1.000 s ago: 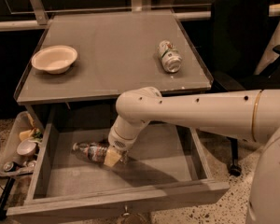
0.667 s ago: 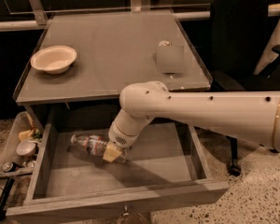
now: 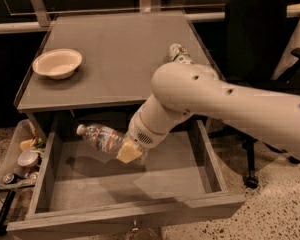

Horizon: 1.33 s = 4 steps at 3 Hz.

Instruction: Pick water bottle from top drawer and place on counter

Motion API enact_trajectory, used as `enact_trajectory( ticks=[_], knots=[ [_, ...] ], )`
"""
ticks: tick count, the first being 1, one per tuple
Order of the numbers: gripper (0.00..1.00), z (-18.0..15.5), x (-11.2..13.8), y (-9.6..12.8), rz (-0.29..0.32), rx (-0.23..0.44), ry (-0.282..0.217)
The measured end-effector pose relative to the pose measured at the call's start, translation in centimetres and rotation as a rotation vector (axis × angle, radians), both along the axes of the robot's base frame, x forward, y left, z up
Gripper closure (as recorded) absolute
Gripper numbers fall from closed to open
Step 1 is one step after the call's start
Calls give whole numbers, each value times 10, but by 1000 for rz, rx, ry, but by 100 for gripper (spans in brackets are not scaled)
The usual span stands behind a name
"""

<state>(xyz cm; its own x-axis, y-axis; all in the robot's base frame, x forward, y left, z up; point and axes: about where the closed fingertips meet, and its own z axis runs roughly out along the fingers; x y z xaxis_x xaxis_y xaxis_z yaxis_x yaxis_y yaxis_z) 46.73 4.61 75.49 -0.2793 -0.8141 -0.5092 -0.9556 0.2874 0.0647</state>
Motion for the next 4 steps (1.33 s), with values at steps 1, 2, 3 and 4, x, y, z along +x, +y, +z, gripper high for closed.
enact_trajectory(
  ticks=[1,2,3,4],
  knots=[
    [100,57,-7,-11,-21,2,-63],
    [100,105,5,-13,-44,-4,-115],
    [100,138,35,-10,-69,-11,-140],
    [100,148,71,-6,-101,-36,-132]
  ],
)
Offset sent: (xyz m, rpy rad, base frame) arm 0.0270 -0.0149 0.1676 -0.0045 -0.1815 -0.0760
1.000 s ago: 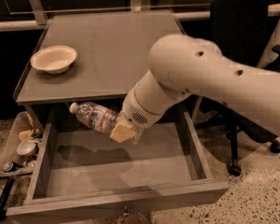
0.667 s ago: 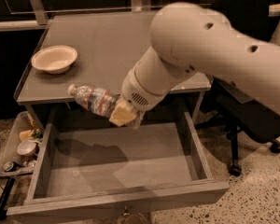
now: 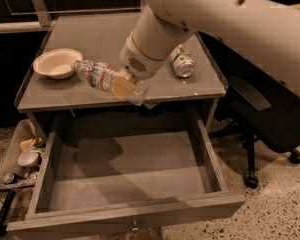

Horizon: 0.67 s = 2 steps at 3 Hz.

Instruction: Pick water bottle from top drawer and place on counter

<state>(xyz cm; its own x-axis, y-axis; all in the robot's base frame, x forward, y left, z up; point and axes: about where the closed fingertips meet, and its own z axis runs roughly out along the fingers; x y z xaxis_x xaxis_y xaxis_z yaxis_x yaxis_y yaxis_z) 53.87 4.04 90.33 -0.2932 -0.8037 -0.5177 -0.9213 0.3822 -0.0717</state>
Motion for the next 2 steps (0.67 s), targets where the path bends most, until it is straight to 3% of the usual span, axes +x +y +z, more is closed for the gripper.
enact_trajectory(
  ticks=[2],
  knots=[
    [100,-15,75,3,-82,-45,64]
  ],
)
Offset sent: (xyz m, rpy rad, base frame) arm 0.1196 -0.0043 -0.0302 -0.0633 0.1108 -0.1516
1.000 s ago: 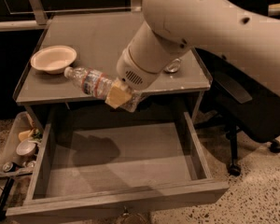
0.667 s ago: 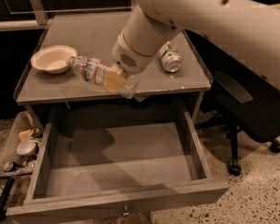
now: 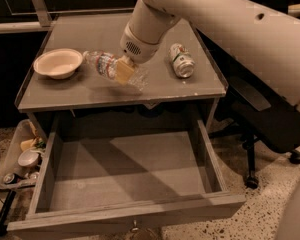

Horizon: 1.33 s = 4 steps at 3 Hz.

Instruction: Pick water bottle from top drawer and place on counter

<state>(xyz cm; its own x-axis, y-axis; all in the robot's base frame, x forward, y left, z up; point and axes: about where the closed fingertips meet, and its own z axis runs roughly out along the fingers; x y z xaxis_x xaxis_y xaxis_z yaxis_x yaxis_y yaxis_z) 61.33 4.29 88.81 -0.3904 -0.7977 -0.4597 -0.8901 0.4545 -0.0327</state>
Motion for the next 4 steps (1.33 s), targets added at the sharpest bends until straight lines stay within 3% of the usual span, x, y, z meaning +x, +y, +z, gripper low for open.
enact_trajectory(
  ticks=[2,3,4],
  knots=[
    [100,-18,54,-18,-107,-3,59],
    [100,-28,70,-15,-123,-2,88],
    [81,-28,71,-14,-124,-1,88]
  ],
)
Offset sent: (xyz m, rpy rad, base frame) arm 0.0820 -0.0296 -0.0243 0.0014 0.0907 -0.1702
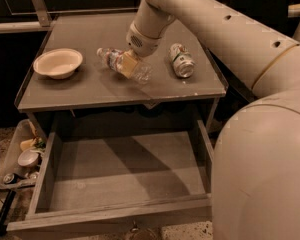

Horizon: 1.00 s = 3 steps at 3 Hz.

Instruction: Pick water bottle from top drawer and place on counter

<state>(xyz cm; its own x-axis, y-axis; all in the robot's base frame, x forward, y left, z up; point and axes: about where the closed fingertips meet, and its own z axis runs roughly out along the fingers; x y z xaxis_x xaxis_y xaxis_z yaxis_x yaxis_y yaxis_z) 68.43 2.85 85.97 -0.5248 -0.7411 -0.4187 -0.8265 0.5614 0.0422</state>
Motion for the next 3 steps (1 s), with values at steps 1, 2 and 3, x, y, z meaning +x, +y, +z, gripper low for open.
enact_trajectory(
  ticks=[1,2,3],
  knots=[
    [59,0,0,0,0,0,0],
    [35,0,0,0,0,0,0],
    [12,0,0,0,0,0,0]
  ],
)
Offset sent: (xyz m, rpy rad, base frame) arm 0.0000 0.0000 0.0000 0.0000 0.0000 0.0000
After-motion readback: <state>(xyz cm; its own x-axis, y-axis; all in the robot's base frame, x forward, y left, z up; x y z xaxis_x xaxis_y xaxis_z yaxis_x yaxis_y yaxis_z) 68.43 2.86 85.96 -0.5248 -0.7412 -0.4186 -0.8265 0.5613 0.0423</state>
